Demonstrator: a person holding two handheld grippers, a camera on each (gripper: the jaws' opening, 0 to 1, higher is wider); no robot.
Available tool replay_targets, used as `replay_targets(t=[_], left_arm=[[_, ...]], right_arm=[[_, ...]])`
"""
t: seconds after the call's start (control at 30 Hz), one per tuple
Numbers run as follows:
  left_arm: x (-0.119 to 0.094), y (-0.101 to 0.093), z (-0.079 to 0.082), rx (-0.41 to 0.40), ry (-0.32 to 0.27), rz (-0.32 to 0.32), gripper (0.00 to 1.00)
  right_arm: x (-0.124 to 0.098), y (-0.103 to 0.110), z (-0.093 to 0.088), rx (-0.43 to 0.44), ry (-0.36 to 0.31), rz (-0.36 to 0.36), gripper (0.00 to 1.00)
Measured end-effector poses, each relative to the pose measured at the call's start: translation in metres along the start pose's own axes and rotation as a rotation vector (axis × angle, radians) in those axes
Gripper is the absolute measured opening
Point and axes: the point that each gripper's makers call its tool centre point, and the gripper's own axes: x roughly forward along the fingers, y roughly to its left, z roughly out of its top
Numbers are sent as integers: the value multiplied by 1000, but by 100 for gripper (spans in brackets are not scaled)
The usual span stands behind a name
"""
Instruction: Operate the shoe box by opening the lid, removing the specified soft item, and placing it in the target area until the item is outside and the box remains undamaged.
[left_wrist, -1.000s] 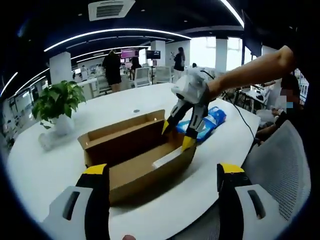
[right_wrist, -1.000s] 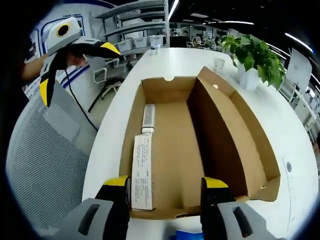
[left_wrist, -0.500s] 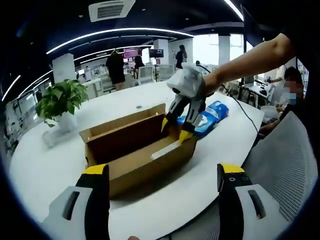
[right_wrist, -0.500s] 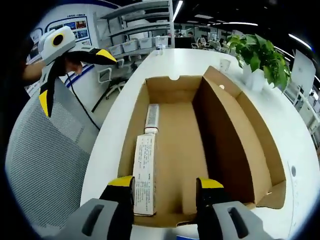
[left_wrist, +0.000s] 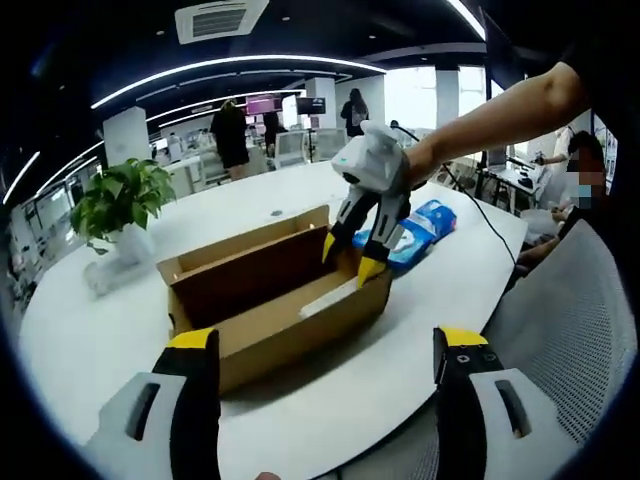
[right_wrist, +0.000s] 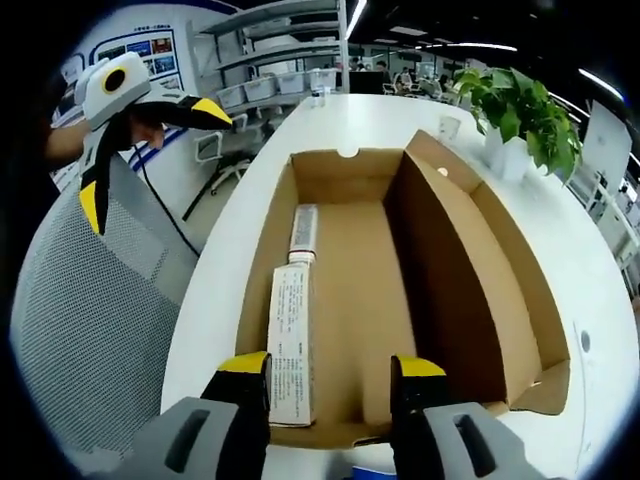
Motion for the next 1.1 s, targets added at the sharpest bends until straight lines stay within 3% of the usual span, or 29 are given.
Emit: replay_targets(t=[0.2, 0.57, 0.83, 1.1], left_arm=[[0, 1, -1, 5, 2, 5, 90], [0, 3, -1, -6, -6, 15, 90], [0, 3, -1, -10, -8, 18, 89], [-1, 5, 1, -12, -17, 26, 89]], right_arm=[[4, 0, 2, 11, -5, 11, 44], [-6, -13, -2, -16, 20, -37, 43], [2, -1, 11, 8, -25, 3, 41], [15, 3, 12, 1, -6, 9, 38]])
